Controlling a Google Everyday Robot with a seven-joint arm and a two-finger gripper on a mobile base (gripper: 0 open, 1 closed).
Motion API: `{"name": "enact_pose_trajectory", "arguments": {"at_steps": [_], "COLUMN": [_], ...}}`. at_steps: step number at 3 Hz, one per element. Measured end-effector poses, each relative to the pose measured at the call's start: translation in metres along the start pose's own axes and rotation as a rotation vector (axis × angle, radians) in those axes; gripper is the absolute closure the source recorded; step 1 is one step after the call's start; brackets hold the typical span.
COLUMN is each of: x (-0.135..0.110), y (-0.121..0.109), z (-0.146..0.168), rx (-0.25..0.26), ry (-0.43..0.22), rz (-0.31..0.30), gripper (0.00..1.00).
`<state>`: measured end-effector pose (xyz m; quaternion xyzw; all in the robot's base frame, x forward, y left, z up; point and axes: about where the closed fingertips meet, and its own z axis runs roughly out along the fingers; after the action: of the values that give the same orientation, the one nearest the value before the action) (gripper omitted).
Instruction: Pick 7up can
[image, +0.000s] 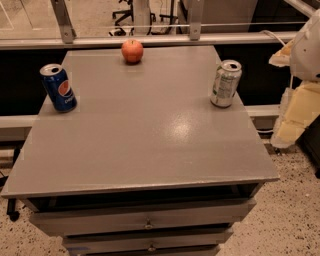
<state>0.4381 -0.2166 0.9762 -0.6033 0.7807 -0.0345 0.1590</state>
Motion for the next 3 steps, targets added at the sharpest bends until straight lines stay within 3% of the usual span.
{"name": "enact_pose_trajectory", "arguments": {"at_steps": [2, 3], "x": [0.000, 0.016], "y": [-0.006, -0.044], "z": [0.000, 0.004], "rx": [0.009, 0.046], "ry": [-0.031, -0.125], "rz": [0.007, 0.044], "gripper": [0.00, 0.00]}}
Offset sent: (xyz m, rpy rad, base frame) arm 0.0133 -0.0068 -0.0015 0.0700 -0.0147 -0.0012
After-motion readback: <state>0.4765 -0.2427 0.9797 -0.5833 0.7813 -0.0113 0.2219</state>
